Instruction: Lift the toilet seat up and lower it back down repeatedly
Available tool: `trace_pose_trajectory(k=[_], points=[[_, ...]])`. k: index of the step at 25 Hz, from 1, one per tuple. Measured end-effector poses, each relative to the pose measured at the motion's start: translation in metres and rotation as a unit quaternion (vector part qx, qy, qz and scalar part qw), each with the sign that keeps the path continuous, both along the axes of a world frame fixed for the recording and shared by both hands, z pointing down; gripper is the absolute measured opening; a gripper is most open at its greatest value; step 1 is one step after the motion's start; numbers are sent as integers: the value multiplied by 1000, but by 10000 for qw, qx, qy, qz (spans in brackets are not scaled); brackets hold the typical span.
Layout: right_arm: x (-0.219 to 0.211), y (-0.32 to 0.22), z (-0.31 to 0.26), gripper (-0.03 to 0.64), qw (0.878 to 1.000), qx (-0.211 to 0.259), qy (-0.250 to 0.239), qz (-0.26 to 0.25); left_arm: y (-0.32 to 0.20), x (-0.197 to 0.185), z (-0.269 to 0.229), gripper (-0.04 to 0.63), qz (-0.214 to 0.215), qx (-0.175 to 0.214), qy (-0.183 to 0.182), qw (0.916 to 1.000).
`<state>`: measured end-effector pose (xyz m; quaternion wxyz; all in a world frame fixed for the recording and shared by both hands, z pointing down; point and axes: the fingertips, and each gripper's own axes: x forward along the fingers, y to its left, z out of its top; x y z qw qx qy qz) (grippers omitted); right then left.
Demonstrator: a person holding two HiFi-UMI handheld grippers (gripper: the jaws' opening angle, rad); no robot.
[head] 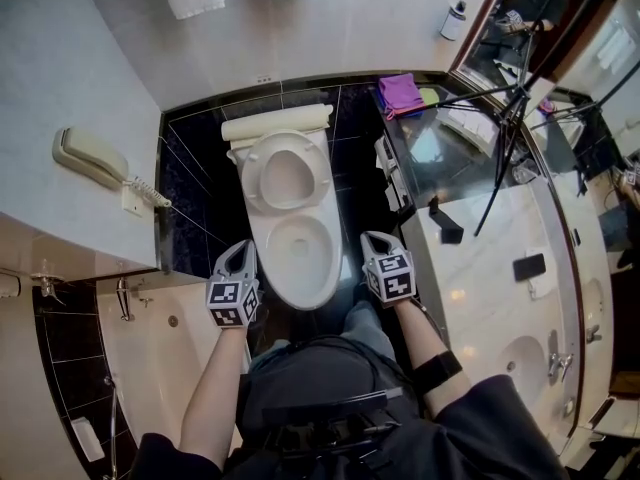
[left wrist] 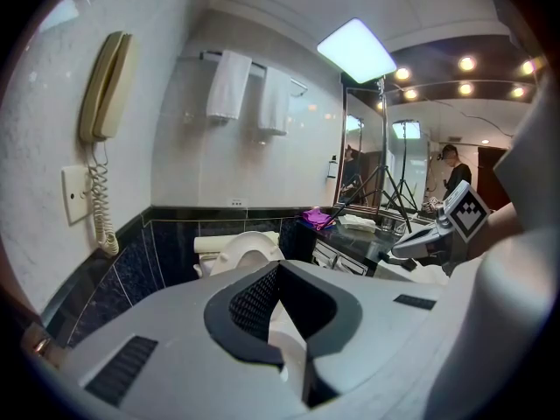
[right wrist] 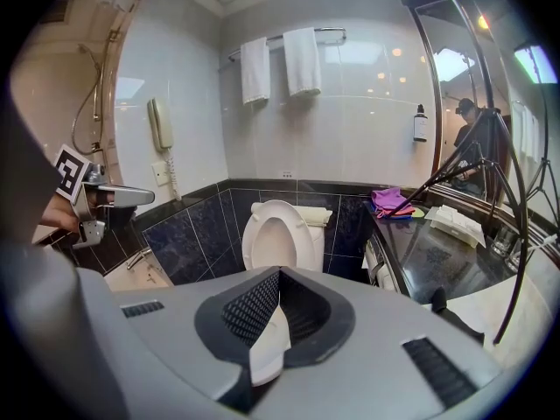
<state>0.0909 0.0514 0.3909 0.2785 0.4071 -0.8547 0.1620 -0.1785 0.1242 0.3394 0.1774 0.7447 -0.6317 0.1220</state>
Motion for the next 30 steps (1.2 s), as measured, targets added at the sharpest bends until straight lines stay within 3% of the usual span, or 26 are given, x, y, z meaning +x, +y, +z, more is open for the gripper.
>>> trace_pose_trajectory(k=[6, 12, 20, 30], points=[[-14, -23, -17, 19, 9972, 381, 492, -404, -8, 0, 0, -3, -33, -43, -111, 9999], [-38, -66, -18, 95, 9886, 715, 903, -971, -25, 0, 0, -3, -155, -86, -116, 9998], [-76, -145, 2, 220, 9685, 1025, 1437, -1756, -55, 7, 16, -3, -429, -240, -200, 9986], [-143, -262, 52, 241, 9388, 1533, 1863, -2457, -98, 17, 53, -3, -647, -410, -302, 9966]])
